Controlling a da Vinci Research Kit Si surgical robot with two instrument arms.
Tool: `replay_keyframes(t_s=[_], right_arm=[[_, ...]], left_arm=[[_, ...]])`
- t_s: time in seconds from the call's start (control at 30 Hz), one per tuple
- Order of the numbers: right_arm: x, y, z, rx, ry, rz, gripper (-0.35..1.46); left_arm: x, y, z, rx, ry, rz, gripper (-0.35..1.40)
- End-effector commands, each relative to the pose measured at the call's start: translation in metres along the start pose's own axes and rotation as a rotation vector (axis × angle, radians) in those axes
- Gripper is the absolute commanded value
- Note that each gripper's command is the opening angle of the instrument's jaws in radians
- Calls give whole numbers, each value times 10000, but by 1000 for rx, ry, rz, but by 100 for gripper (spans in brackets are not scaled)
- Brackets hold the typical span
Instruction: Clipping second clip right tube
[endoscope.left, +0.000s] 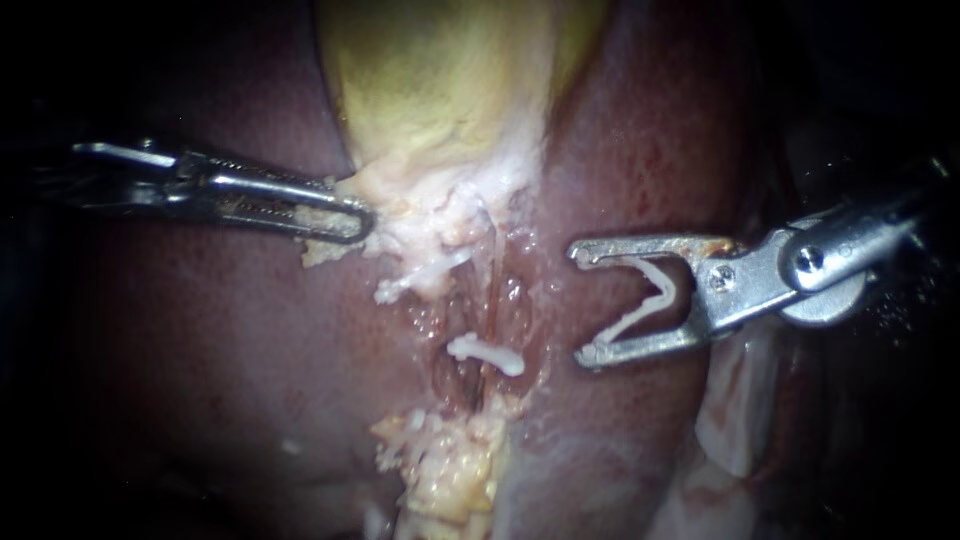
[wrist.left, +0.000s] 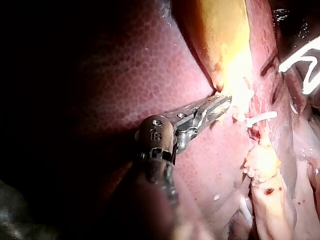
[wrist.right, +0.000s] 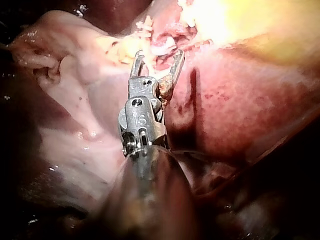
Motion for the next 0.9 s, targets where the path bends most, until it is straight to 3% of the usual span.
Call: replay_keyframes(t_s=[0.03, 0.33, 0.57, 0.9], right_arm=[[0, 0, 0, 0, 0, 0, 50], [0, 0, 0, 0, 0, 0, 50], [0, 0, 0, 0, 0, 0, 50], [4, -2, 6, 3, 2, 18, 50]], left_arm=[[1, 1, -2, -1, -1, 0, -35], [25, 27, -42, 2, 8, -18, -35], [47, 52, -70, 1, 56, -11, -35], [48, 51, -79, 8, 63, -13, -35]])
